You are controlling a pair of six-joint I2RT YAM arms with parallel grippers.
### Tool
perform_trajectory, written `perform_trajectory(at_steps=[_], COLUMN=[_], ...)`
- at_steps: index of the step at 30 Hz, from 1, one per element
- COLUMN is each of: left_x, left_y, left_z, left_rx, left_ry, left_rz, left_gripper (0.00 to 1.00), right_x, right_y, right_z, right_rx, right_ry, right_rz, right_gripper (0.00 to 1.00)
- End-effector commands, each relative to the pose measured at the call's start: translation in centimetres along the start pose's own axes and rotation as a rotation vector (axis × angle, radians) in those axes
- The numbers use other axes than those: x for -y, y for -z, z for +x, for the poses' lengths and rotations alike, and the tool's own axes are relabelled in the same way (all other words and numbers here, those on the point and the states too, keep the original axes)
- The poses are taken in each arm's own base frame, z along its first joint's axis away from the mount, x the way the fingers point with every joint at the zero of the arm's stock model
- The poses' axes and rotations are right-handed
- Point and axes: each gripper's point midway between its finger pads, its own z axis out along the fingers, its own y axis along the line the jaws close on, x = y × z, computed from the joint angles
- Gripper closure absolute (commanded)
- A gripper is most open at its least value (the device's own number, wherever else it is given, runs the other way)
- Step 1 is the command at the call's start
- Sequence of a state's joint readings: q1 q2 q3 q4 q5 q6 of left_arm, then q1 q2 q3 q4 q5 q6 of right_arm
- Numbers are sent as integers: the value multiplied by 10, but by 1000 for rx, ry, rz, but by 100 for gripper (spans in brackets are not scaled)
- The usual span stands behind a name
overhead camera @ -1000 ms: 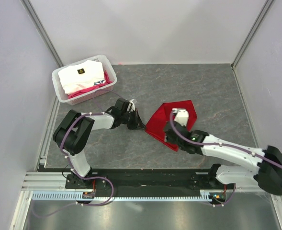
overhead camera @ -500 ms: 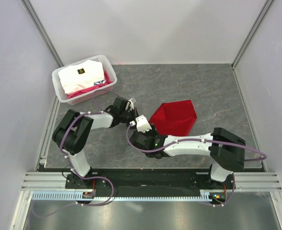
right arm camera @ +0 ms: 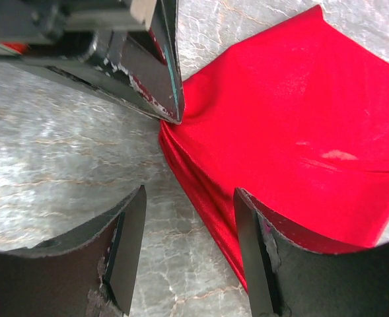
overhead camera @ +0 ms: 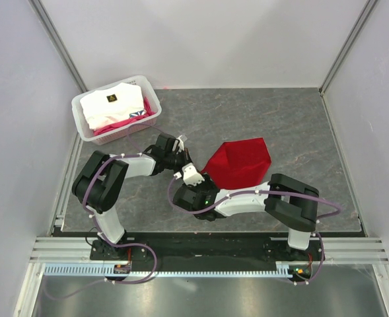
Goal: Fold the napkin, place the utensils inside, and roll it up
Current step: Roll the napkin with the utensil
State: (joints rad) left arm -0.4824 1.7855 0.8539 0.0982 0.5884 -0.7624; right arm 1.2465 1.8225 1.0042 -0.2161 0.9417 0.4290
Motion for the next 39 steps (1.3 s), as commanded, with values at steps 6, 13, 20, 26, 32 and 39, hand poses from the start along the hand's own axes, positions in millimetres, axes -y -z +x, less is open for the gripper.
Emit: perform_trajectory(at_steps=[6, 13, 20, 26, 32, 39], left_x=[22, 22, 19, 18, 19, 20], left_y=[10, 13, 14, 14, 13, 14], left_z=[-11, -15, -17, -19, -20, -21], left_rx=[10, 20, 28, 33, 29, 36], left_ry=[3, 9, 15, 19, 7, -16], left_rz=[60, 61, 56, 52, 70, 78], left_gripper=[98, 98, 98, 98, 98, 70], right_x=[6, 18, 24, 31, 24, 14], right_y=[-11, -13, -12, -8, -9, -16], right_z=[-4, 13, 25, 30, 32, 33], right_rx=[52, 38, 24, 23, 15, -22], right_ry=[47, 83, 85, 93, 143, 151], right_rz=[117, 170, 179, 188, 127, -13], right_gripper=[37, 39, 44, 57, 73, 89])
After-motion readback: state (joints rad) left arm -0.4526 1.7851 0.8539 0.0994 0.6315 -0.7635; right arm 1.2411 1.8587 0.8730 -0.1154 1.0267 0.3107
